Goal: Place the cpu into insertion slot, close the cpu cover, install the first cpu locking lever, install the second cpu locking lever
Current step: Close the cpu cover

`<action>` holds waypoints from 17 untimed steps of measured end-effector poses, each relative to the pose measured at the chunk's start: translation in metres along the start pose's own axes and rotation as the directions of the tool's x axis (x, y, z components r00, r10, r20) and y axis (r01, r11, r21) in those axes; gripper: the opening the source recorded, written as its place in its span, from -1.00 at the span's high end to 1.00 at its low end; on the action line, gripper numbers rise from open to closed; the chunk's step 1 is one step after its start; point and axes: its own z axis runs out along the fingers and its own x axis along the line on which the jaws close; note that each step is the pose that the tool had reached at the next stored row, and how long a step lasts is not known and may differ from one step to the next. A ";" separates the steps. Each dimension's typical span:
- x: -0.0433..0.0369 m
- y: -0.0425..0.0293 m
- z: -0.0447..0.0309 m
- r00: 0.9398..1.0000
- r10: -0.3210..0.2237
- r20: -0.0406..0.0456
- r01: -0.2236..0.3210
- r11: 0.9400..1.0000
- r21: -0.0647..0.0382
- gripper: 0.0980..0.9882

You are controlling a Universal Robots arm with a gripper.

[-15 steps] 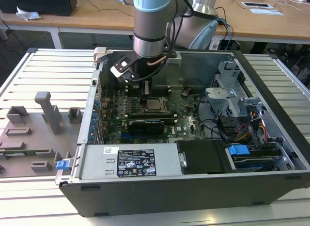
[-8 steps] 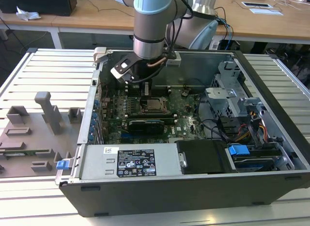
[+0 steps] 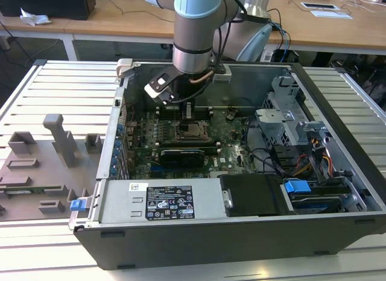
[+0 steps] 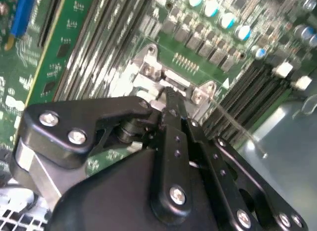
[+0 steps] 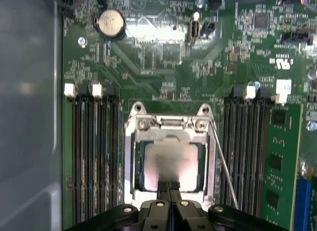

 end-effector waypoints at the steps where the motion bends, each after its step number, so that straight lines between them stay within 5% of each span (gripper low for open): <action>1: 0.0000 0.0008 -0.0005 1.000 0.000 0.000 0.000 1.000 0.000 0.98; 8: -0.0006 0.0205 -0.0051 1.000 0.000 0.000 0.000 1.000 0.010 0.98; 17: -0.0017 0.0190 -0.0528 1.000 0.000 0.000 0.000 1.000 0.010 0.98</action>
